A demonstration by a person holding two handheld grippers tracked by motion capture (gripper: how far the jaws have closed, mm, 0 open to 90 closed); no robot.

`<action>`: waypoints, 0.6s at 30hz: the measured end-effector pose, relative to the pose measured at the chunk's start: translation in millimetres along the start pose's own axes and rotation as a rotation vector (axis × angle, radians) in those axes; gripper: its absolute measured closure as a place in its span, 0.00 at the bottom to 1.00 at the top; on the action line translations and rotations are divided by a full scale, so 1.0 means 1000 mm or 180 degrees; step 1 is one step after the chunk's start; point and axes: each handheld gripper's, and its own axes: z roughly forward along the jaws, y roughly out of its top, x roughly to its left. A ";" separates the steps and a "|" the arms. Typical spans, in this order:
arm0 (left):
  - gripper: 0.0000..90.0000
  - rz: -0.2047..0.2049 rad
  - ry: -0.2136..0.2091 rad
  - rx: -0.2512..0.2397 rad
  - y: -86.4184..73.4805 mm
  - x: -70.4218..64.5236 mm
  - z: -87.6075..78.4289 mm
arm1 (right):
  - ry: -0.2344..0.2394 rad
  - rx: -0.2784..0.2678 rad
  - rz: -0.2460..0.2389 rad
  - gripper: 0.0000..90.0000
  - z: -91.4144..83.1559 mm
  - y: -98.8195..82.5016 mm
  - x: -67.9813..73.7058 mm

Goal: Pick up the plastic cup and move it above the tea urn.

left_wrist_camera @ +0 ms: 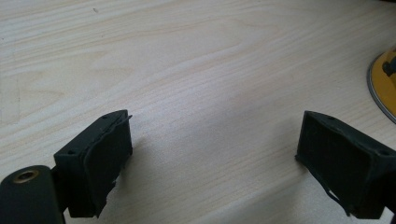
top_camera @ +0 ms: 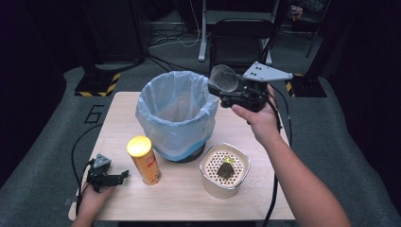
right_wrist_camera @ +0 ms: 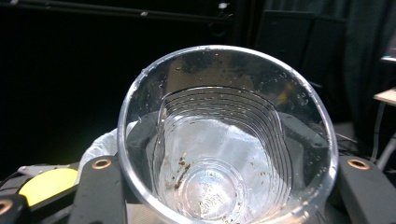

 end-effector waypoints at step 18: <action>0.11 -0.0002 -0.0003 0.0001 0.000 0.000 0.000 | 0.0298 0.0254 -0.0019 0.40 0.092 0.000 0.021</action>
